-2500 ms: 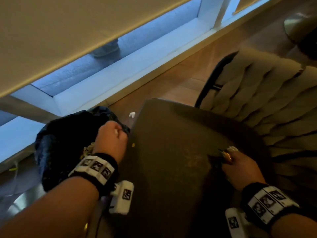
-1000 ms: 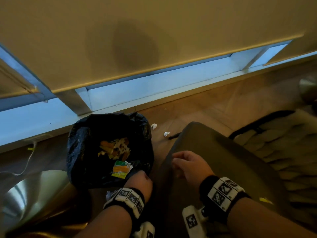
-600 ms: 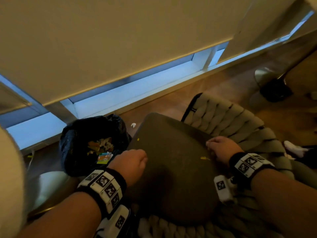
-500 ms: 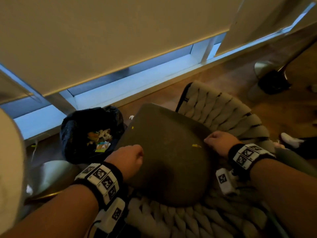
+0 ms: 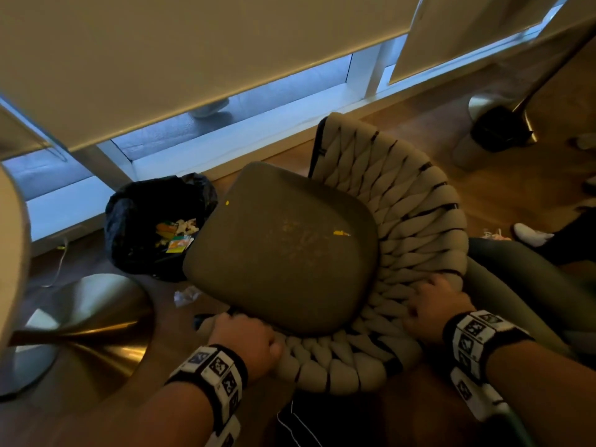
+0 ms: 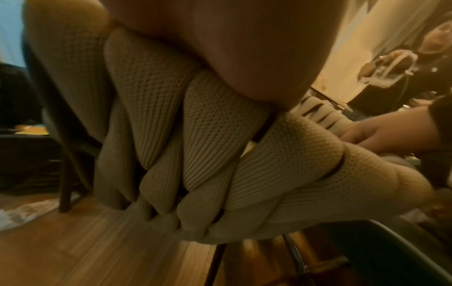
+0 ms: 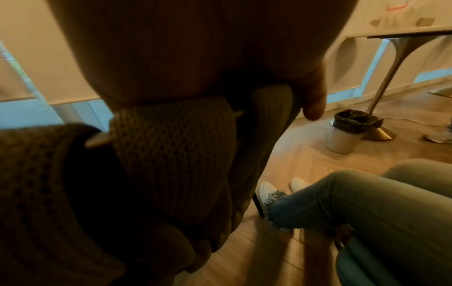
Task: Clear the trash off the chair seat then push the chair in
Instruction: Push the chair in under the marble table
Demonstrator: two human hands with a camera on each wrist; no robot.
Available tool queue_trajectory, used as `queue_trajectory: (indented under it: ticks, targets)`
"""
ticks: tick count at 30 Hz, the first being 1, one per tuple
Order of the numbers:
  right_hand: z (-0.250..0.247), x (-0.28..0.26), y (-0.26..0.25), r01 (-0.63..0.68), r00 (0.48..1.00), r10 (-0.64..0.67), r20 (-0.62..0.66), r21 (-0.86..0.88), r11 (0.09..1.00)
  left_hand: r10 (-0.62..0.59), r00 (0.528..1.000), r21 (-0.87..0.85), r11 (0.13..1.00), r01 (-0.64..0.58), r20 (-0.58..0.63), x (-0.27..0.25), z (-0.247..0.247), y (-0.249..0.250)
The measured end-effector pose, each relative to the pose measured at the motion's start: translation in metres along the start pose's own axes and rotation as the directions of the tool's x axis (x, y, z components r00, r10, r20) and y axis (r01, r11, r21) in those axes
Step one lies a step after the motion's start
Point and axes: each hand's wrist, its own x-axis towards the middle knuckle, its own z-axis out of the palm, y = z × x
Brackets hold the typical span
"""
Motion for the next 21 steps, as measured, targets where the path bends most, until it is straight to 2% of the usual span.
queue_trajectory:
  ticks: [4,7,12,18,21]
  targets:
    - [-0.001,-0.011,-0.017,-0.076,0.996,0.077,-0.050,0.016,0.997,0.001,0.994,0.002,1.000,-0.001,-0.106,-0.003,0.009,-0.007]
    - [0.012,-0.015,-0.025,-0.110,0.993,0.110,-0.042,-0.006,0.994,-0.027,0.990,0.040,0.999,0.033,-0.138,-0.010,0.017,-0.010]
    - [0.040,-0.043,-0.058,-0.074,0.997,0.072,-0.030,-0.076,0.994,-0.056,0.993,0.058,0.996,0.062,-0.108,-0.043,0.045,-0.032]
    - [0.078,-0.074,-0.107,-0.017,0.999,0.015,-0.048,-0.046,0.999,-0.137,0.987,-0.006,0.991,0.137,-0.089,-0.090,0.094,-0.066]
    - [0.098,-0.084,-0.134,0.007,1.000,-0.006,0.017,-0.089,0.996,-0.160,0.985,-0.064,0.986,0.156,-0.060,-0.119,0.106,-0.085]
